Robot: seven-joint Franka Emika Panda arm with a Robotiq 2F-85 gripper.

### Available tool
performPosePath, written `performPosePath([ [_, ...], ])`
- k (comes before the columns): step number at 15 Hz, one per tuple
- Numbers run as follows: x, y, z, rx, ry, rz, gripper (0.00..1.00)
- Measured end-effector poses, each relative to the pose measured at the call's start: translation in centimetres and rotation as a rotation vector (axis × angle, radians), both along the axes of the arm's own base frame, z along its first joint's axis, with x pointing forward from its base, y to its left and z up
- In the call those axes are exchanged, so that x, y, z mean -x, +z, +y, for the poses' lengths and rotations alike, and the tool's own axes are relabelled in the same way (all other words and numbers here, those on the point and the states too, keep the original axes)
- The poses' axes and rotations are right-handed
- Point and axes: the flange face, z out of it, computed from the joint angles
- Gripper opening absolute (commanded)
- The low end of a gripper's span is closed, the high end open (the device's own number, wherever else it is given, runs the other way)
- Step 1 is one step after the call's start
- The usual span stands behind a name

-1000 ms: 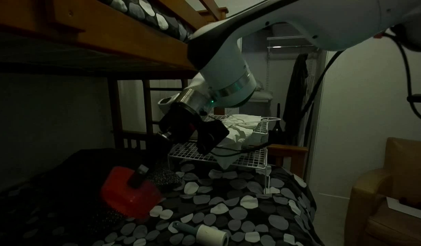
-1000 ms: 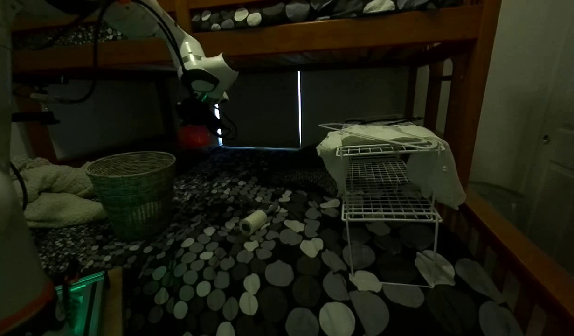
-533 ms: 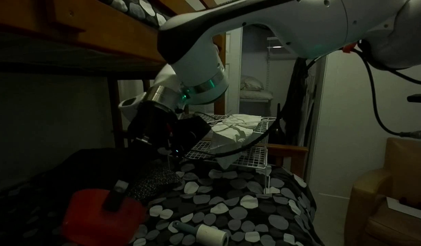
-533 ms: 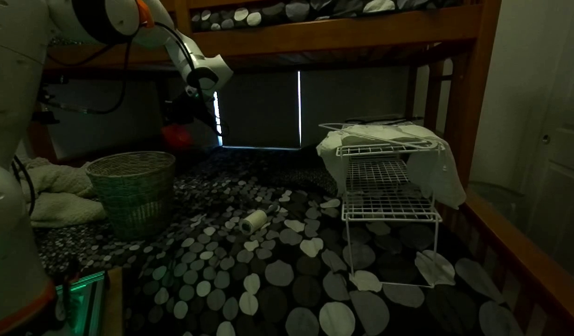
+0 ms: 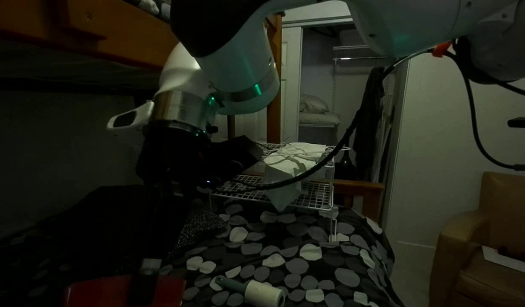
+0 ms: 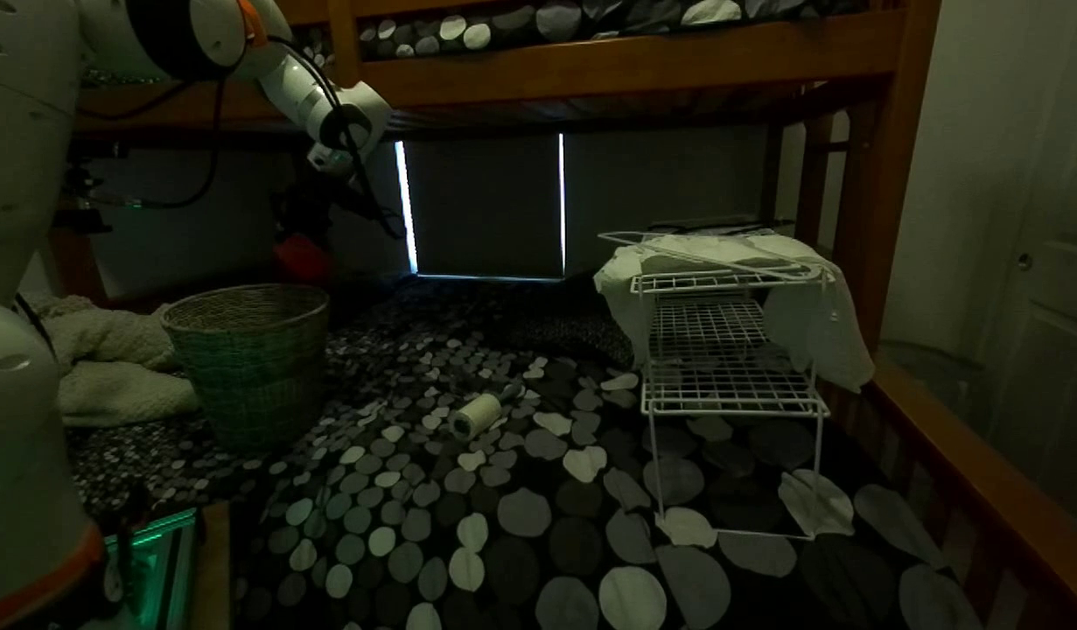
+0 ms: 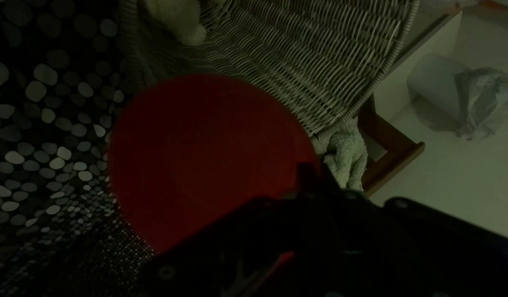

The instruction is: Pick up the orange bowl from the bed and put it in the basket

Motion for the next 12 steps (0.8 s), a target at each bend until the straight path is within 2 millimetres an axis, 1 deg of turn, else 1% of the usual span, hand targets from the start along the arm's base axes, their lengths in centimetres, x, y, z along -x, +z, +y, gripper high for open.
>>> performPosePath([
  [4,1.2,1.2,0.9,-0.041,-0.028,-0.053,0.01],
  [5,1.5,1.4,1.1,-0.046,-0.035,-0.061,0.04],
  [6,1.8,1.5,1.1,-0.049,-0.039,-0.067,0.04],
  [8,2.2,1.6,1.1,-0.05,-0.044,-0.078,0.04],
  [12,2.3,1.5,1.0,-0.048,-0.046,-0.081,0.04],
])
